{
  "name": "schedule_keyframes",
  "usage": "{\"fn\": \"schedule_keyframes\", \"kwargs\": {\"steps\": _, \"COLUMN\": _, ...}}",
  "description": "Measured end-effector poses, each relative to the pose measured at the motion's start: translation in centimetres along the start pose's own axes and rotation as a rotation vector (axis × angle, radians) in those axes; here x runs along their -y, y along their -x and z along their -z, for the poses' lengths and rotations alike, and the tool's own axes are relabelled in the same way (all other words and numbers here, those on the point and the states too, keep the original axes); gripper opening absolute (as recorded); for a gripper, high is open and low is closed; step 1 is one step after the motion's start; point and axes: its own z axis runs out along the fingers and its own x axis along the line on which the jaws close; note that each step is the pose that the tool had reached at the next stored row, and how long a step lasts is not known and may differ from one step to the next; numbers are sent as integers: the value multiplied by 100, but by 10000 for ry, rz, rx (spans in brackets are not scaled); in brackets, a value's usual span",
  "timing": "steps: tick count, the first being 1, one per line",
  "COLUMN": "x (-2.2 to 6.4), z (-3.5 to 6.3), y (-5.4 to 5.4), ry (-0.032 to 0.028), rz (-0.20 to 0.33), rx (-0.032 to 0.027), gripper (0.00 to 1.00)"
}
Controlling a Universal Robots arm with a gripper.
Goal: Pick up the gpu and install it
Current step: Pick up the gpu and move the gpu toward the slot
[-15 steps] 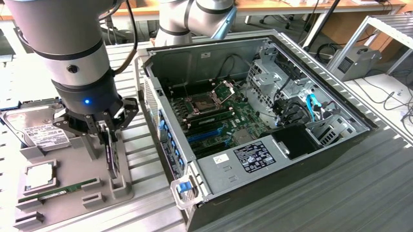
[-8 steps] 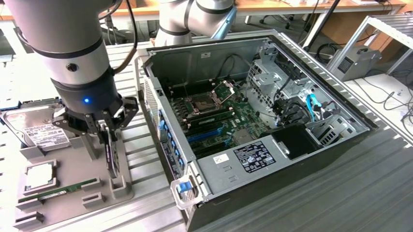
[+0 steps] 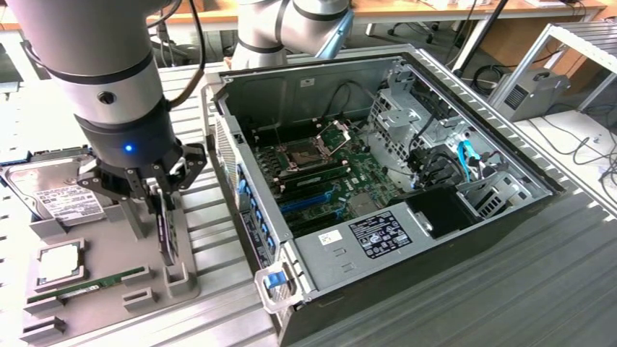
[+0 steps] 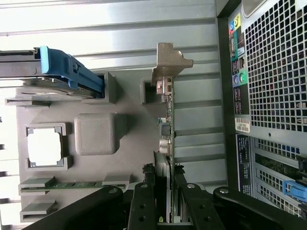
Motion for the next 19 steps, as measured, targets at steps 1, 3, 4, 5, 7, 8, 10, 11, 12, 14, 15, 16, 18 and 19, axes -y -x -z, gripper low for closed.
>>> {"fn": "schedule_keyframes", "kwargs": {"steps": 1, "x": 0, "z": 4, "y": 0, "ry": 0, "rz": 0, "rx": 0, "gripper": 26}}
{"fn": "schedule_keyframes", "kwargs": {"steps": 3, "x": -1, "z": 13, "y": 0, "ry": 0, "rz": 0, "rx": 0, "gripper": 26}}
{"fn": "schedule_keyframes", "kwargs": {"steps": 4, "x": -1, "z": 19, "y": 0, "ry": -1, "rz": 0, "rx": -1, "gripper": 26}}
{"fn": "schedule_keyframes", "kwargs": {"steps": 5, "x": -1, "z": 25, "y": 1, "ry": 0, "rz": 0, "rx": 0, "gripper": 26}}
{"fn": "schedule_keyframes", "kwargs": {"steps": 7, "x": -2, "z": 34, "y": 1, "ry": -1, "rz": 0, "rx": -1, "gripper": 26}}
{"fn": "schedule_keyframes", "kwargs": {"steps": 8, "x": -2, "z": 39, "y": 1, "ry": -1, "rz": 0, "rx": 0, "gripper": 26}}
{"fn": "schedule_keyframes", "kwargs": {"steps": 10, "x": -2, "z": 48, "y": 1, "ry": 0, "rz": 0, "rx": 0, "gripper": 26}}
{"fn": "schedule_keyframes", "kwargs": {"steps": 11, "x": -2, "z": 52, "y": 1, "ry": 0, "rz": 0, "rx": 0, "gripper": 26}}
{"fn": "schedule_keyframes", "kwargs": {"steps": 12, "x": -3, "z": 61, "y": 1, "ry": 0, "rz": 0, "rx": 0, "gripper": 26}}
{"fn": "schedule_keyframes", "kwargs": {"steps": 14, "x": -3, "z": 74, "y": 2, "ry": 0, "rz": 0, "rx": 0, "gripper": 26}}
{"fn": "schedule_keyframes", "kwargs": {"steps": 15, "x": -4, "z": 81, "y": 2, "ry": 1, "rz": 0, "rx": 0, "gripper": 26}}
{"fn": "schedule_keyframes", "kwargs": {"steps": 16, "x": -4, "z": 85, "y": 2, "ry": 0, "rz": 0, "rx": 0, "gripper": 26}}
{"fn": "schedule_keyframes", "kwargs": {"steps": 18, "x": -4, "z": 95, "y": 2, "ry": -1, "rz": 0, "rx": 0, "gripper": 26}}
{"fn": "schedule_keyframes", "kwargs": {"steps": 19, "x": -4, "z": 99, "y": 2, "ry": 0, "rz": 0, "rx": 0, "gripper": 26}}
